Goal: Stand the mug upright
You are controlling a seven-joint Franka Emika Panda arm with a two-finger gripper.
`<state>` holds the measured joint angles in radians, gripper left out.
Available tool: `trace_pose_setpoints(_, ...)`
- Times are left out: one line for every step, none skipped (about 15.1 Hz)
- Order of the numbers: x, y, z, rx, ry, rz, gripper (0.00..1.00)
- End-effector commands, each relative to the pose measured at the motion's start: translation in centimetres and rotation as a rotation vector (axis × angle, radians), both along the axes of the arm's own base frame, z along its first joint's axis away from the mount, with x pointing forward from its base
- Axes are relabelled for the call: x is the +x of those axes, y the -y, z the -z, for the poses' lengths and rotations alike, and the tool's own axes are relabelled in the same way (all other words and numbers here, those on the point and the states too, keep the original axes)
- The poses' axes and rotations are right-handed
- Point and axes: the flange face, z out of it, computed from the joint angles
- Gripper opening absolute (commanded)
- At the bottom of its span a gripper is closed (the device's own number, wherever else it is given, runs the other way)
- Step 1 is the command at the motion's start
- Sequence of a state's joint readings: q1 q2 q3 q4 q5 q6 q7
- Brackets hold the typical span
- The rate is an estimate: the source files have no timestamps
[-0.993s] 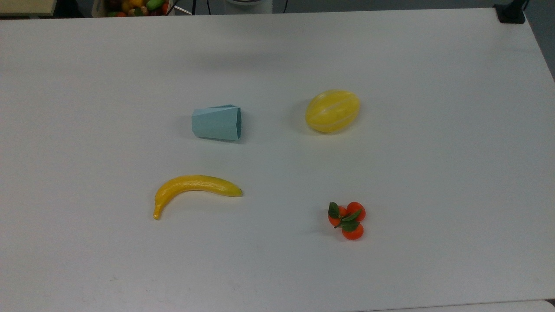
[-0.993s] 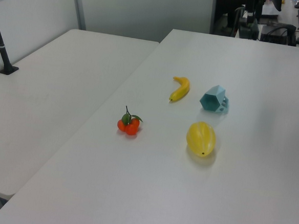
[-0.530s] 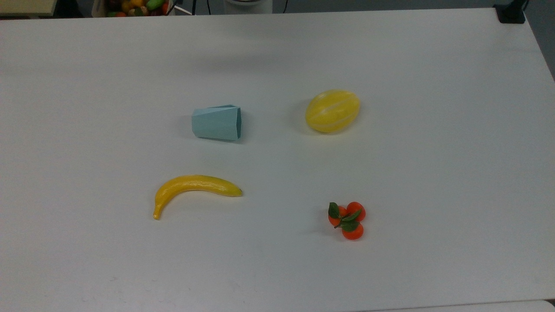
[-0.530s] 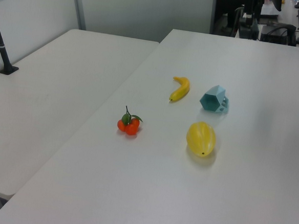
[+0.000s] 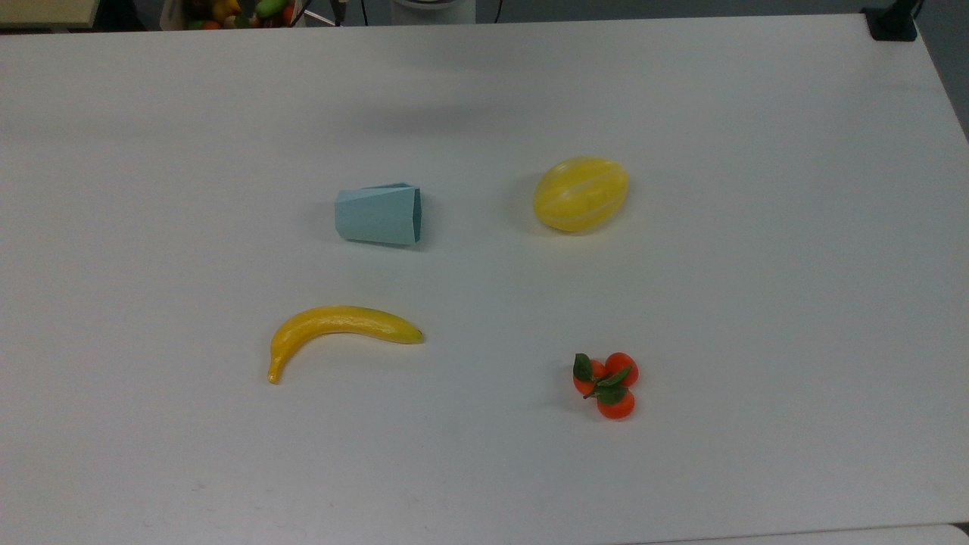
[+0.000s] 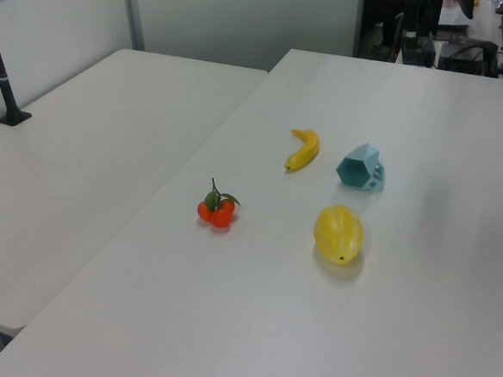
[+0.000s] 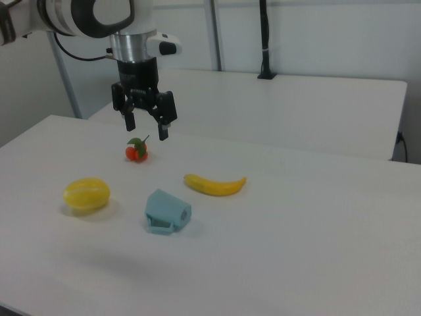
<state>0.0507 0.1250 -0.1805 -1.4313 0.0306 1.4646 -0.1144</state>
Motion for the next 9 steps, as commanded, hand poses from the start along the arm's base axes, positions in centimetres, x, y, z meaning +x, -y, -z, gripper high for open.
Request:
trace_pose_setpoints(0.2,-1.1,0.7,-0.005,0.002,-0.027,1.0)
trace_pose_setpoints(0.6,-1.8,1.2,-0.006,-0.004,-0.038,1.0)
trace_pose_setpoints(0.9,-2.7,1.6,-0.011,-0.004,-0.053,1.0)
trace_pose_setpoints(1.8,-4.0,2.3,-0.016,0.014,-0.071,1.0)
trace_pose_setpoints(2.6,-5.4,2.7,-0.022,0.041,-0.088,1.0)
trace_pose_setpoints(3.3,-6.6,3.4,-0.025,0.072,-0.078,1.0)
trace_pose_setpoints(4.1,-7.7,4.1,-0.031,0.109,-0.046,1.0)
trace_pose_setpoints(4.6,-8.7,4.5,-0.038,0.148,0.001,1.0)
trace_pose_setpoints(5.1,-9.7,5.3,-0.057,0.173,0.04,1.0)
